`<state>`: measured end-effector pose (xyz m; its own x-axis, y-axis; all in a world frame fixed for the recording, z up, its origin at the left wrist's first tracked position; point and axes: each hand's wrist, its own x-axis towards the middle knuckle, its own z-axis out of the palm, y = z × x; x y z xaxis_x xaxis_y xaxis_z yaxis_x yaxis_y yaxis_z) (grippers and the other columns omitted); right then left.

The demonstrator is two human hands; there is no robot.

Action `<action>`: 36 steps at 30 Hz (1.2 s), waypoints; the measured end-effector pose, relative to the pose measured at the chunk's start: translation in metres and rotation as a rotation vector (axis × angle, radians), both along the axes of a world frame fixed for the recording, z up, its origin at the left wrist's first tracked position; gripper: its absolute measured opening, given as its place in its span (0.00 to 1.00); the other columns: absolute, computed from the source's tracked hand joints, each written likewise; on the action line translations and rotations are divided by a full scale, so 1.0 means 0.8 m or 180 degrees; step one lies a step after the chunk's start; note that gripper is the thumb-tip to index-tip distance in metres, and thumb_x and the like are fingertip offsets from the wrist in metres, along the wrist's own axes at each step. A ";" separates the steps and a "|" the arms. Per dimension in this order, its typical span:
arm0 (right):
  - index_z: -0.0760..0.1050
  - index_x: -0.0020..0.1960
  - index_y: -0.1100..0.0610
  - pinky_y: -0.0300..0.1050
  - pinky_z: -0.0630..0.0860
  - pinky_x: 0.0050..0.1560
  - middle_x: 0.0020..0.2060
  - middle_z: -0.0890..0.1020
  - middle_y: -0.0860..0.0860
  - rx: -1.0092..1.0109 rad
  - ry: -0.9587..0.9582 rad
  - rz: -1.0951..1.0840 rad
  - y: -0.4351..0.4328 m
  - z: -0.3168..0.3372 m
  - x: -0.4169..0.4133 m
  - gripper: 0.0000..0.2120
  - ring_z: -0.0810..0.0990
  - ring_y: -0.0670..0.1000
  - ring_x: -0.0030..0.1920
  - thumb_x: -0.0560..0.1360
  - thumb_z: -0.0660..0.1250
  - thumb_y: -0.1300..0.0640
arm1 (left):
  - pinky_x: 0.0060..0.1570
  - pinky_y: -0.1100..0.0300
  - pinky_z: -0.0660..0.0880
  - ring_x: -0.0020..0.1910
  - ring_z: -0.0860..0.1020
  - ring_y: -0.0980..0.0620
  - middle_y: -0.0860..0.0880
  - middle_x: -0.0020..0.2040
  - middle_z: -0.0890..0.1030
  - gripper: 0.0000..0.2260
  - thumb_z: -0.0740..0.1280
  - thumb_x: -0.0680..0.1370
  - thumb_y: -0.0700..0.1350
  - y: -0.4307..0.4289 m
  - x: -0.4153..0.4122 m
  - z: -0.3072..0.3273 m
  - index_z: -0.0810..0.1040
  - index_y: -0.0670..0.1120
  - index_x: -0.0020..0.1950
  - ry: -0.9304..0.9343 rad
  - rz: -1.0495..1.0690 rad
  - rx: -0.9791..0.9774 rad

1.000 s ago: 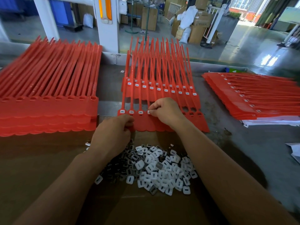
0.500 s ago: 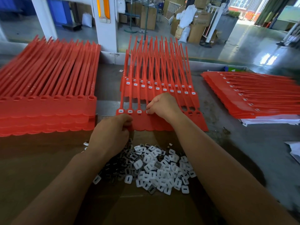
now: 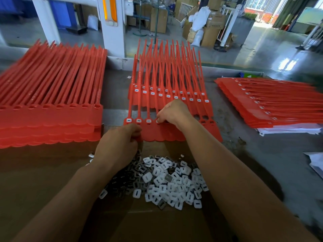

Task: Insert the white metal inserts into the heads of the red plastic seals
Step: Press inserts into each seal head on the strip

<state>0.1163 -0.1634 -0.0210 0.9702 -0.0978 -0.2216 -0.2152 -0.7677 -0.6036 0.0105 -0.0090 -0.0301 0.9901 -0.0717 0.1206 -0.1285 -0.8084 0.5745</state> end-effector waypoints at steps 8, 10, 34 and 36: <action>0.82 0.47 0.54 0.37 0.70 0.49 0.42 0.81 0.43 0.0529 -0.0491 0.0473 -0.018 -0.006 -0.033 0.06 0.77 0.43 0.48 0.70 0.72 0.59 | 0.57 0.58 0.71 0.57 0.76 0.51 0.51 0.57 0.80 0.19 0.60 0.73 0.34 -0.001 0.002 -0.001 0.76 0.49 0.61 -0.0042 0.0011 0.0039; 0.81 0.48 0.54 0.35 0.70 0.43 0.40 0.79 0.43 0.0632 -0.0408 0.0615 -0.020 0.001 -0.045 0.06 0.76 0.42 0.45 0.71 0.71 0.59 | 0.57 0.58 0.70 0.57 0.76 0.51 0.51 0.56 0.80 0.19 0.60 0.73 0.34 0.000 0.002 -0.001 0.76 0.48 0.61 -0.0063 -0.0010 0.0030; 0.80 0.45 0.54 0.35 0.73 0.42 0.39 0.79 0.44 -0.0444 0.0151 0.1759 -0.023 0.024 -0.127 0.07 0.77 0.43 0.43 0.72 0.70 0.51 | 0.53 0.64 0.68 0.57 0.76 0.53 0.53 0.58 0.80 0.19 0.60 0.74 0.35 0.000 0.004 -0.004 0.75 0.49 0.62 -0.0158 -0.0015 0.0082; 0.80 0.44 0.52 0.35 0.73 0.42 0.40 0.80 0.44 -0.0368 0.0214 0.1761 -0.024 0.026 -0.128 0.07 0.77 0.41 0.42 0.71 0.71 0.50 | 0.53 0.65 0.67 0.57 0.76 0.53 0.53 0.58 0.80 0.19 0.60 0.74 0.35 0.000 0.004 -0.004 0.75 0.49 0.62 -0.0171 -0.0018 0.0082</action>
